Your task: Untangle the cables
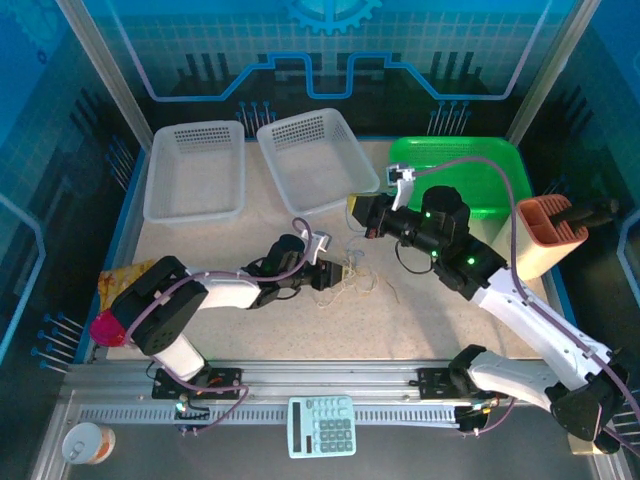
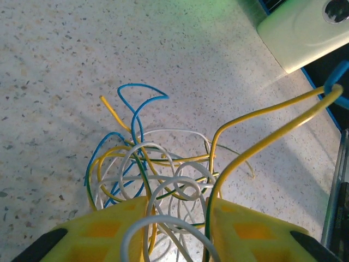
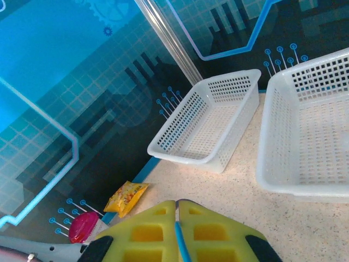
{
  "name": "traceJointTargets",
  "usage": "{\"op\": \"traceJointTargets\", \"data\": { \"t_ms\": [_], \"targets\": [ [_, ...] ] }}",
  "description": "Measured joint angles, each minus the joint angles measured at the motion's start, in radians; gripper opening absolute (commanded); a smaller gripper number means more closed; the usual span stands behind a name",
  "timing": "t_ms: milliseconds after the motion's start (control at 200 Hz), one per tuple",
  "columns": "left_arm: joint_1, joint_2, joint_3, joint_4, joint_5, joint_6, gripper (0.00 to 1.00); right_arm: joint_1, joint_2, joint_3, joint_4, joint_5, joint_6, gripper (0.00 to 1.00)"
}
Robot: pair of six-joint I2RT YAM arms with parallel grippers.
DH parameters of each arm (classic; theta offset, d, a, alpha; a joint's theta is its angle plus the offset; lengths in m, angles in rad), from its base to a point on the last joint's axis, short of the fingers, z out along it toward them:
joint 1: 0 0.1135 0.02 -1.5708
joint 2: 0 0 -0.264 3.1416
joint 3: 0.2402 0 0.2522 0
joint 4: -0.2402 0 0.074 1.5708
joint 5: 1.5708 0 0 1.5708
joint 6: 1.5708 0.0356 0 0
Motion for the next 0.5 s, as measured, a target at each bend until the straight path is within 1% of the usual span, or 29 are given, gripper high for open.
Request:
{"op": "traceJointTargets", "data": {
  "t_ms": [50,75,115,270,385,500],
  "targets": [
    [0.000,-0.001,0.000,0.003,0.000,-0.013,0.46,-0.008,0.000,0.000,-0.003,-0.004,0.000,0.00],
    [0.000,-0.005,-0.001,0.004,0.000,-0.011,0.52,-0.011,0.000,0.000,-0.006,-0.003,0.000,0.00],
    [0.000,-0.014,-0.003,0.003,-0.001,-0.020,0.57,-0.017,0.000,0.000,-0.009,-0.005,0.000,0.00],
    [0.000,-0.106,-0.008,-0.027,-0.005,-0.016,0.73,-0.042,-0.001,0.000,-0.010,-0.013,0.000,0.00],
    [0.000,-0.193,-0.008,-0.055,-0.016,-0.020,0.78,-0.050,-0.001,0.000,-0.010,-0.022,0.003,0.00],
    [0.000,-0.274,-0.016,-0.084,-0.029,-0.023,0.81,-0.051,-0.001,0.000,-0.017,-0.033,0.005,0.00]
  ]
}}
